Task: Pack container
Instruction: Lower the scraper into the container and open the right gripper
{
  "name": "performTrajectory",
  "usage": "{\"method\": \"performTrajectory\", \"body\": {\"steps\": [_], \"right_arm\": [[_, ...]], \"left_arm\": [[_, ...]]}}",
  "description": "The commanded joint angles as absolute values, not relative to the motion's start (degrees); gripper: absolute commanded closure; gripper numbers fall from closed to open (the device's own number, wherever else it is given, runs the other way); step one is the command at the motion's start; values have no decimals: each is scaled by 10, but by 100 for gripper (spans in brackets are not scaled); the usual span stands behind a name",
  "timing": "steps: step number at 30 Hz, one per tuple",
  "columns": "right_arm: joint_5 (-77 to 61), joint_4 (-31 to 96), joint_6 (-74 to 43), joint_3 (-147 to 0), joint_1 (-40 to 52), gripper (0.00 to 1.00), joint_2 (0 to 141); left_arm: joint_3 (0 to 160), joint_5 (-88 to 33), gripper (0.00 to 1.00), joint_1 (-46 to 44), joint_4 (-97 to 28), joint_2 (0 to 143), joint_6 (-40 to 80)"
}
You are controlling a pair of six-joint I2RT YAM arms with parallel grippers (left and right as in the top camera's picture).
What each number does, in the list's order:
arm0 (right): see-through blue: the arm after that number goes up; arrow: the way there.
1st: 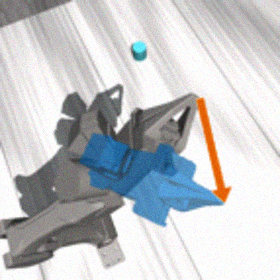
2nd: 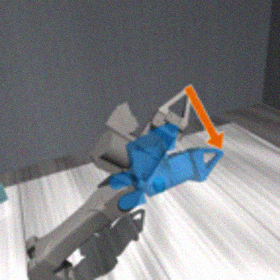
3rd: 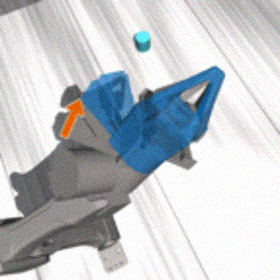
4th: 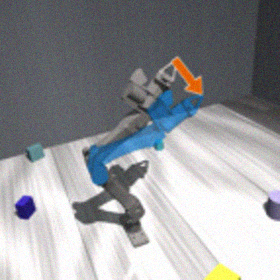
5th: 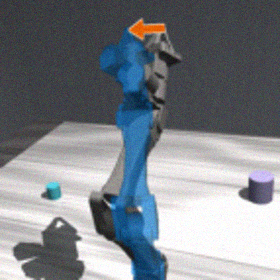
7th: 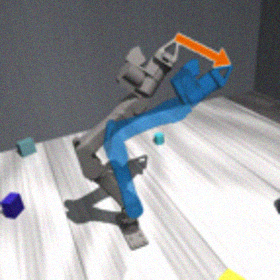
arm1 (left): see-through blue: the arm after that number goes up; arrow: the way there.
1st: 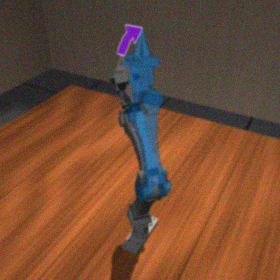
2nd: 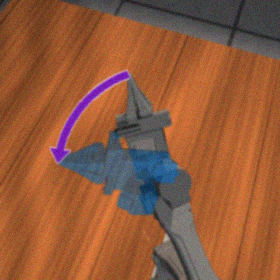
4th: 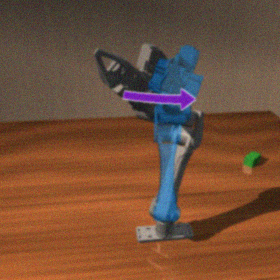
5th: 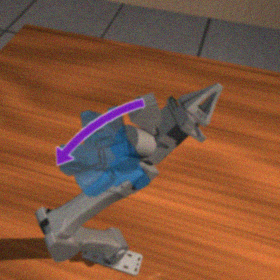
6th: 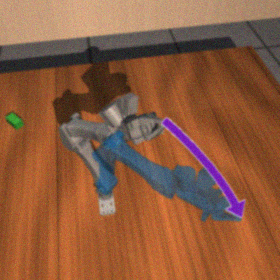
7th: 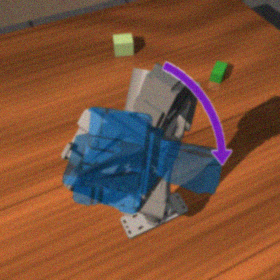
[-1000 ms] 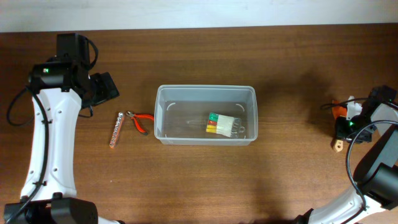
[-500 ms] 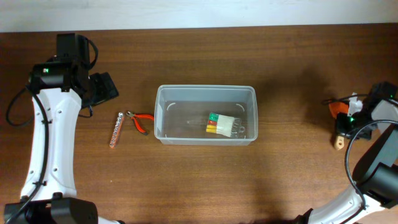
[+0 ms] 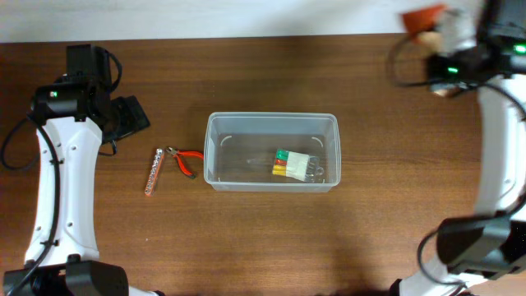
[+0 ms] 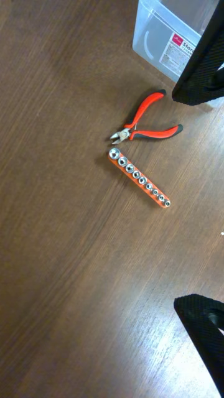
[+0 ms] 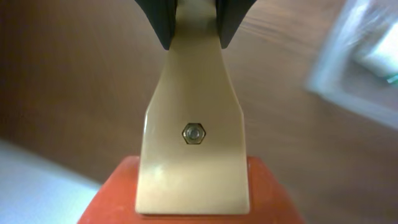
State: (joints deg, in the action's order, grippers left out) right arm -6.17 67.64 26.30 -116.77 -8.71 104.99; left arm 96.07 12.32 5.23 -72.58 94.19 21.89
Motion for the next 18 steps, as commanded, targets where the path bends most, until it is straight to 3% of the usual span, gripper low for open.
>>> {"method": "performTrajectory", "body": {"steps": [1, 7, 18], "right_arm": [[-88, 728, 449, -1182, 37, 96, 1047], [-85, 765, 523, -1176, 166, 96, 1088], [-117, 761, 522, -1128, 228, 96, 1203]], "left_arm": [[960, 128, 1, 54, -722, 921, 210], [961, 127, 1, 54, -724, 921, 210], [961, 127, 1, 54, -725, 921, 210]]}}
